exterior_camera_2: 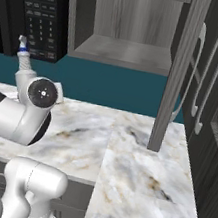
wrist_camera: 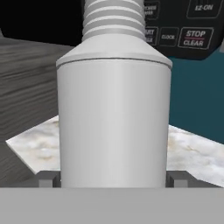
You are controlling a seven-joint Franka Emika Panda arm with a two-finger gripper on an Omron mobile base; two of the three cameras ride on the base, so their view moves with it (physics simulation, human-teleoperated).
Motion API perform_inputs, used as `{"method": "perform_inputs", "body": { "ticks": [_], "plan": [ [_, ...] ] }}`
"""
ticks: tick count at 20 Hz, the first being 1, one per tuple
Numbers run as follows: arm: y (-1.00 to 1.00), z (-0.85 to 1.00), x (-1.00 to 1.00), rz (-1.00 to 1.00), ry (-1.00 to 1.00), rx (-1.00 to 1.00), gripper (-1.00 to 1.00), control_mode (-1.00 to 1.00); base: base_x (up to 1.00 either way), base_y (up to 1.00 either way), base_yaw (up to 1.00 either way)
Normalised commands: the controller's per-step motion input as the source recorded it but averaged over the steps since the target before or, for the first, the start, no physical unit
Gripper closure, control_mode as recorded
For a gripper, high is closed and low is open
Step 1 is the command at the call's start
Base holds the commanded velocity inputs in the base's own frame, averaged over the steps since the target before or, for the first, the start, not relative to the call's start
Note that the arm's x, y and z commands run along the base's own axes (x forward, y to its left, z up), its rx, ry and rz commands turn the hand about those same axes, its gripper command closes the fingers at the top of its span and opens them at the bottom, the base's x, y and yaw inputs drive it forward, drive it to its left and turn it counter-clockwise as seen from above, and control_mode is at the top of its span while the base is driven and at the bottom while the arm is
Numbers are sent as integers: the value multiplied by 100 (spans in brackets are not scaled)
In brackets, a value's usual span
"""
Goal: Move the cutting board and knife to the sink. Then move spray from the cabinet to the counter.
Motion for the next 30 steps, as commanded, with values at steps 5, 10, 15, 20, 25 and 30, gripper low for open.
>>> {"method": "perform_inputs", "body": {
  "ticks": [5, 10, 15, 20, 25, 30],
  "plan": [
    [18, -48, 10, 0, -7, 0, 100, -100, 0, 0, 0],
    [8, -51, 14, 0, -11, 0, 100, -100, 0, 0, 0],
    [6, -56, 21, 0, -9, 0, 100, -100, 0, 0, 0],
    [6, -56, 21, 0, -10, 0, 100, -100, 0, 0, 0],
    [11, -53, 25, 0, -9, 0, 100, -100, 0, 0, 0],
    [22, -51, 26, 4, -8, 0, 100, -100, 0, 0, 0]
  ]
}}
